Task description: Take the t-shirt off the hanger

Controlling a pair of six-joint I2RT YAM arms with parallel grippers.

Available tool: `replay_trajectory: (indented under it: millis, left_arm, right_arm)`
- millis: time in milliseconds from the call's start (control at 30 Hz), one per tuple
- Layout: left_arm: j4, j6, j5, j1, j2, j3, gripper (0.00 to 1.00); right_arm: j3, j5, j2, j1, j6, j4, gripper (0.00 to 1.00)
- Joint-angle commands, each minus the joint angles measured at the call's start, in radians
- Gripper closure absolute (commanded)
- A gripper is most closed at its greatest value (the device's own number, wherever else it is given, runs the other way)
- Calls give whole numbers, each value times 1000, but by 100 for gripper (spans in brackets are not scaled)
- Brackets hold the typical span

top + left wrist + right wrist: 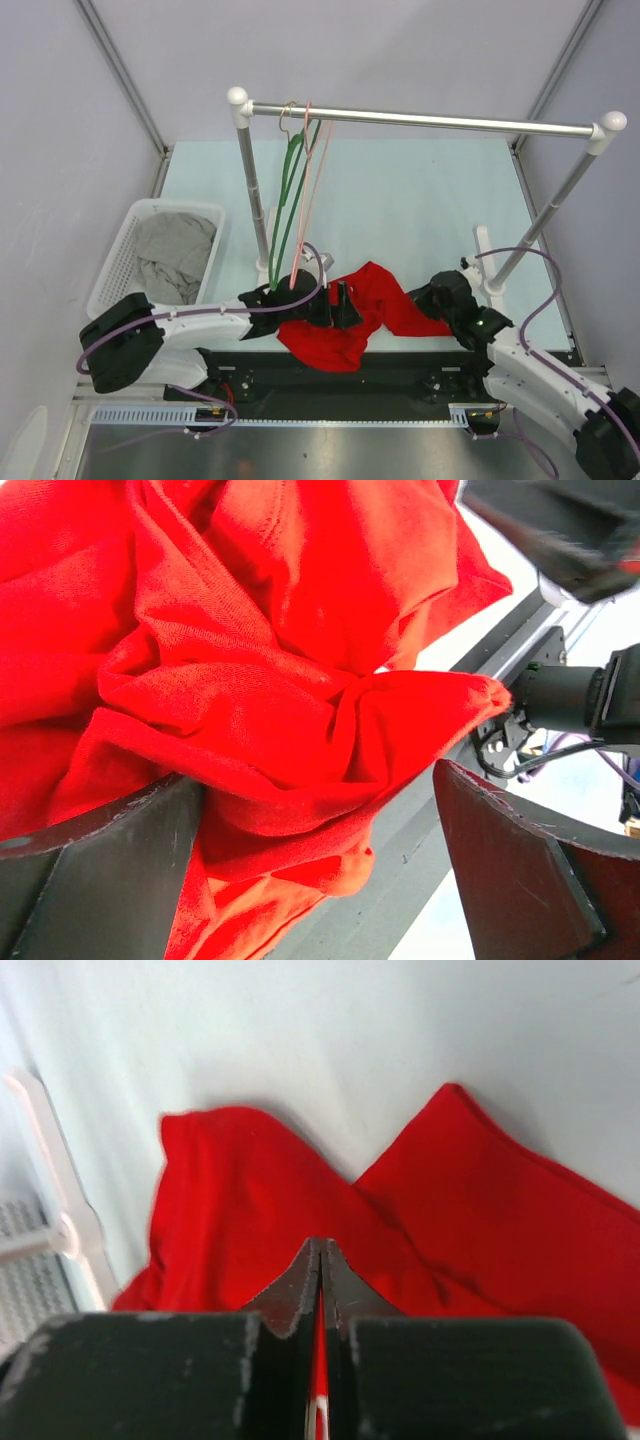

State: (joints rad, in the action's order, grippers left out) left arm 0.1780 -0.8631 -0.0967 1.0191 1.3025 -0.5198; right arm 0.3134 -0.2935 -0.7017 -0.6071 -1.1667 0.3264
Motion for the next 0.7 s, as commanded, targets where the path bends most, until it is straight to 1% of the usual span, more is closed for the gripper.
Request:
replay_trajectory:
  millis: [0,33,67,133,167,233,367,533,600,667]
  left_arm:
    - [69,-10,-37,4,30,-31,0]
    - [71,-13,-40,6,38,-35,0]
    - [74,-14,-41,6,44,-43,0]
    - [80,-19,-40,6,57,-51,0]
    - [81,-19,-37,6,61,-58,0]
    - [74,-19,-34,6,72,-72,0]
    - [72,-14,-31,6,81,-98,0]
    - [54,-14,-18,4,112,-121,0]
    - [63,-14,-8,4,124,-120,0]
    - [80,-20,3,3,130,-114,0]
  right_arm:
    - [-53,189,-137,17,122,-364,100]
    - [-53,253,-169,17,142,-430,100]
    - [-57,283,-230,15,151,-463,100]
    - [-60,374,-278,-8,162,-556,100]
    - [-65,393,-318,-22,159,-585,100]
    - [-76,427,-347,-74,151,-666,100]
    - [-91,410,-386,-163,121,-739,100]
    - [-152,456,-381,-175,46,-871,100]
    - [-169,464,-368,-177,18,-888,100]
    - [-178,455,-337,-177,10,-854,100]
